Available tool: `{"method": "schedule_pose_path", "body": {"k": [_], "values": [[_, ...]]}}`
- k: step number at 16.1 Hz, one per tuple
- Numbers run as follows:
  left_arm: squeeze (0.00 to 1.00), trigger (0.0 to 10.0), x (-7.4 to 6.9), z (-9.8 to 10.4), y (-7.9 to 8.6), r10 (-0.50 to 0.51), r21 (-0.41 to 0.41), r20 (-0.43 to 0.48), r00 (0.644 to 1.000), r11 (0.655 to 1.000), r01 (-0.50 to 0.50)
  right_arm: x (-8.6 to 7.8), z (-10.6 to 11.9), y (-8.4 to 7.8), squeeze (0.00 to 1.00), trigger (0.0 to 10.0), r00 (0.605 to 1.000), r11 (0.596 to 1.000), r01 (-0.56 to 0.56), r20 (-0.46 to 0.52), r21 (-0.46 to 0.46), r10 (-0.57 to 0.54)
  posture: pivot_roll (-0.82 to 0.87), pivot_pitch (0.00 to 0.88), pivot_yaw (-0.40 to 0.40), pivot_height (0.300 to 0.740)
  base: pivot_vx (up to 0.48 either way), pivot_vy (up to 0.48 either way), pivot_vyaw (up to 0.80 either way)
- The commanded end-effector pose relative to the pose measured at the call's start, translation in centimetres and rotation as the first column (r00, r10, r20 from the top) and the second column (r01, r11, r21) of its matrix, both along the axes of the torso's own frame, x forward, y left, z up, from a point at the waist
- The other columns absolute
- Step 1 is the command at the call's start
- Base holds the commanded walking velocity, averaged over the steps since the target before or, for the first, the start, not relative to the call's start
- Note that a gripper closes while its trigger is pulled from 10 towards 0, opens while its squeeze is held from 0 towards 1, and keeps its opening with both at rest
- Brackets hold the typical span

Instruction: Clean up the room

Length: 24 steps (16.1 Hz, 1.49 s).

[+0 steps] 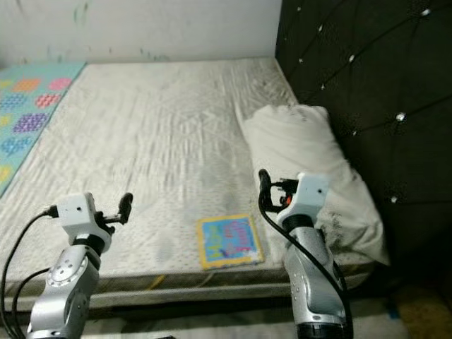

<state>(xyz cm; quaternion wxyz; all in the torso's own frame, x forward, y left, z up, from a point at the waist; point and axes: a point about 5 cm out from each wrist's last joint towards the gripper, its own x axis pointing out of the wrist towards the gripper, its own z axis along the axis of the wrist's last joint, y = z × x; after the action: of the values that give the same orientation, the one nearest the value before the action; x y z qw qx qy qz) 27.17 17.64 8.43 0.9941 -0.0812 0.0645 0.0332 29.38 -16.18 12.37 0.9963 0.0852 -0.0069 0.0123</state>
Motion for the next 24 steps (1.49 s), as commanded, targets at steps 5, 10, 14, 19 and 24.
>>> {"method": "schedule_pose_path", "body": {"k": [5, 10, 14, 19, 24], "values": [[0.0, 10.0, -0.24, 0.01, -0.25, 0.0, 0.006, 0.001, 1.0, 1.0, 0.0, -0.28, -0.16, -0.18, 0.0, 10.0, 1.0, 1.0, 0.0, -0.011, -0.013, 0.0, -0.15, 0.096, 0.038, 0.74, 0.0, 0.0, 0.0], [0.0, 10.0, -0.3, 0.02, -0.31, -0.007, 0.027, -0.002, 1.0, 1.0, 0.007, -0.35, -0.12, -0.06, 0.0, 10.0, 1.0, 0.999, -0.016, -0.004, -0.048, 0.016, -0.15, 0.102, 0.035, 0.74, 0.0, -0.053, 0.41], [0.0, 10.0, -0.27, 0.0, -0.42, -0.011, 0.024, -0.001, 1.0, 1.0, 0.011, -0.36, -0.18, -0.17, 0.0, 10.0, 1.0, 0.998, -0.016, -0.006, -0.056, 0.016, -0.16, 0.104, 0.035, 0.74, 0.0, -0.423, 0.0], [0.0, 10.0, -0.25, -0.07, -0.46, -0.008, 0.021, -0.006, 1.0, 1.0, 0.009, -0.34, -0.24, -0.19, 0.0, 10.0, 1.0, 0.998, -0.019, -0.007, -0.064, 0.019, -0.16, 0.105, 0.032, 0.74, 0.0, -0.48, 0.0], [0.0, 10.0, -0.27, 0.27, -0.78, -0.05, -0.01, 0.032, 0.998, 0.999, 0.05, -0.44, -0.32, -0.26, 0.0, 10.0, 1.0, 0.998, -0.019, -0.008, -0.055, 0.019, -0.16, 0.104, 0.032, 0.74, 0.0, 0.0, 0.0]]}}
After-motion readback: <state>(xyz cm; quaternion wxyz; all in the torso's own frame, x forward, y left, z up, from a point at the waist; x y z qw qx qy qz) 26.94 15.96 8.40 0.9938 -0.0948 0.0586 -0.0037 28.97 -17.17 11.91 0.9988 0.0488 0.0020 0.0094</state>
